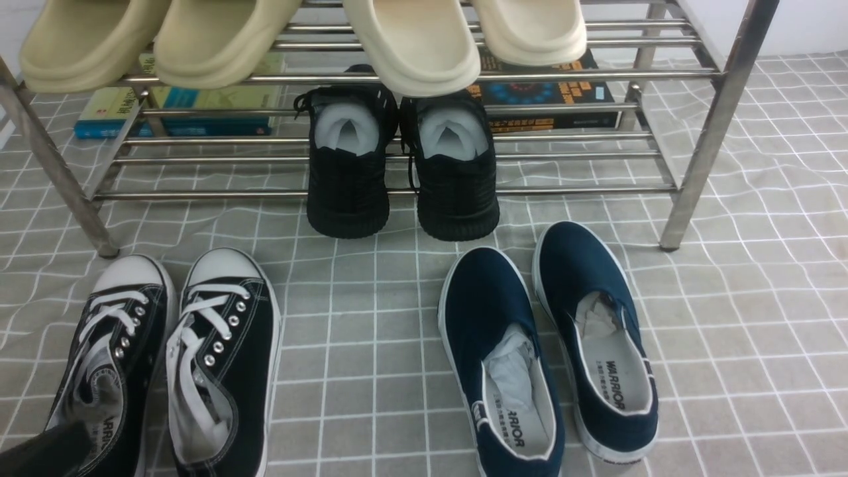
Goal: Take the shoes off the shelf with your hand from the grey coffee tablecloth.
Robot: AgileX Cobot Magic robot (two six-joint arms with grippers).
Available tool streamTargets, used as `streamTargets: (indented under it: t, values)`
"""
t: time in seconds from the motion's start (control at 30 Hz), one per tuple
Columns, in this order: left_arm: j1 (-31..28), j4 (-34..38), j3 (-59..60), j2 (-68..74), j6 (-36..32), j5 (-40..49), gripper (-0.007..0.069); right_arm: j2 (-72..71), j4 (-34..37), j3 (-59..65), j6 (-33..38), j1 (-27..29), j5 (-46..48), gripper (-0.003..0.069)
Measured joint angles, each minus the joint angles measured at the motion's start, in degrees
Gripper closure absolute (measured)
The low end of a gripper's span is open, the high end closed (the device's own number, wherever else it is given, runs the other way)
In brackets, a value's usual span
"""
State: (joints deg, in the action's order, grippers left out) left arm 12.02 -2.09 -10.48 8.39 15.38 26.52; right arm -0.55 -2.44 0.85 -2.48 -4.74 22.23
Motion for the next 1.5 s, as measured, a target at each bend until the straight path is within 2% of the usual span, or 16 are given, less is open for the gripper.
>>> streamTargets:
  t: [0.2,0.27,0.57,1.5]
  values:
    - [-8.6,-1.6,6.6,-5.6,-1.1,-0.8,0.0600,0.0,0.0,0.0,0.0,0.0,0.0,0.0420]
    - [-9.3,-2.6,7.7,-6.9,-1.1,-1.0,0.0597,0.0,0.0,0.0,0.0,0.0,0.0,0.0420]
    - [-9.6,-6.0,11.5,-9.1,-1.2,-3.5,0.0586,0.0,0.0,0.0,0.0,0.0,0.0,0.0420]
    - [-11.3,-6.2,11.7,-9.1,-1.2,-4.1,0.0557,0.0,0.0,0.0,0.0,0.0,0.0,0.0420]
